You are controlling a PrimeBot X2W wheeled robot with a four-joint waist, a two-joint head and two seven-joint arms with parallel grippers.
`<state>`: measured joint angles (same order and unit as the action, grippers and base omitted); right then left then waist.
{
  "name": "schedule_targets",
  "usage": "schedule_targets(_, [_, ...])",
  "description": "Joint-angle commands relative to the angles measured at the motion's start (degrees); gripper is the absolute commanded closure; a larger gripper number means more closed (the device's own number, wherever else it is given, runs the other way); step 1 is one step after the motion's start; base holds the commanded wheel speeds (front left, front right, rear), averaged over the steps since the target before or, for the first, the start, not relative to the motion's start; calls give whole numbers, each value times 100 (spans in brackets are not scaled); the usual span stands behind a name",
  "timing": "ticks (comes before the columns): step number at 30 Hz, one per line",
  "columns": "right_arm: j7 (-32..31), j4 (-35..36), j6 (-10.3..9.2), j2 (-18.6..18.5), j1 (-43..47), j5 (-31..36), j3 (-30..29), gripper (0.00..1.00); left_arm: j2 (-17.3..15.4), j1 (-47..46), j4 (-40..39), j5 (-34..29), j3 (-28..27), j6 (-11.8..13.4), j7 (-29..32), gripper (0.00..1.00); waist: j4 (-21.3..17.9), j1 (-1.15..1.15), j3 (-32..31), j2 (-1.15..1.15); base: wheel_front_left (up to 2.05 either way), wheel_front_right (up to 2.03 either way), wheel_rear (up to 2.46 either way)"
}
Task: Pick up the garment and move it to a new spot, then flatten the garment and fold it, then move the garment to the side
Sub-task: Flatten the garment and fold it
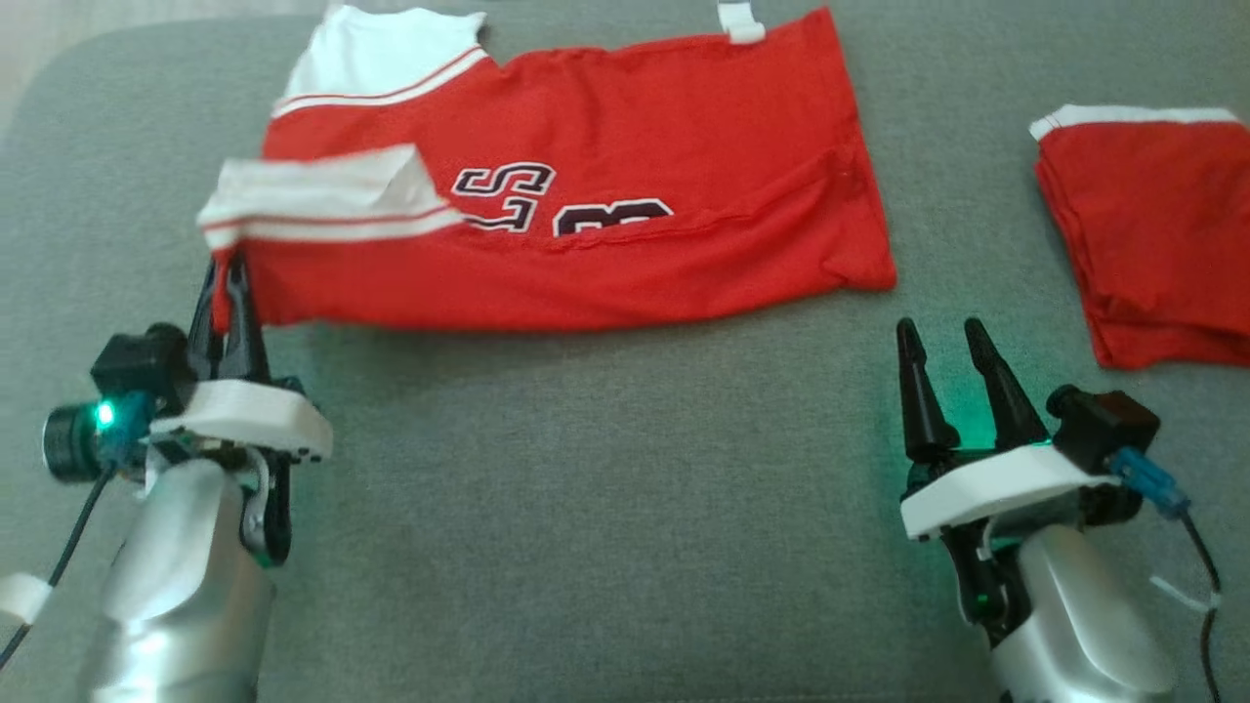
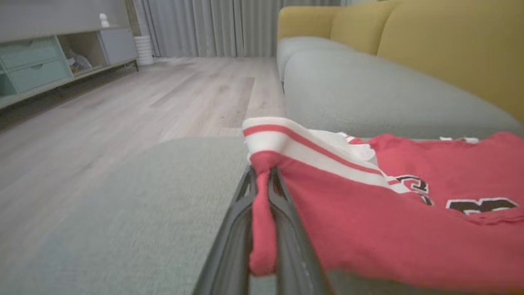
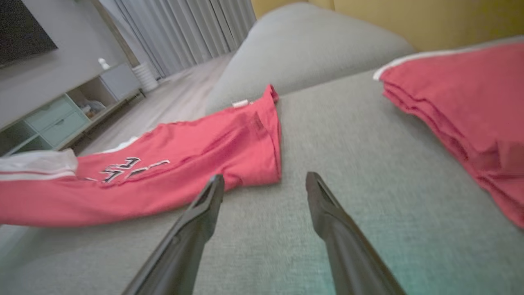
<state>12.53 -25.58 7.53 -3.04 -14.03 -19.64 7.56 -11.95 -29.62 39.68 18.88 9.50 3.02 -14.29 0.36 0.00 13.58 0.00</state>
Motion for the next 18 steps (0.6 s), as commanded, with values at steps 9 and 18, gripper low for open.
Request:
schedule_targets(9, [-470, -1048, -4, 16, -1096, 303, -273, 0, -23, 367, -959, -352, -60, -169, -70, 100, 287, 0, -21, 0, 0, 0, 0])
schedule_targets(18, [-611, -2380, -4, 16, -2024, 159, -308, 0, 76, 377, -1135, -483, 67, -283, -70, 100, 502, 0, 76, 0, 0, 0, 0])
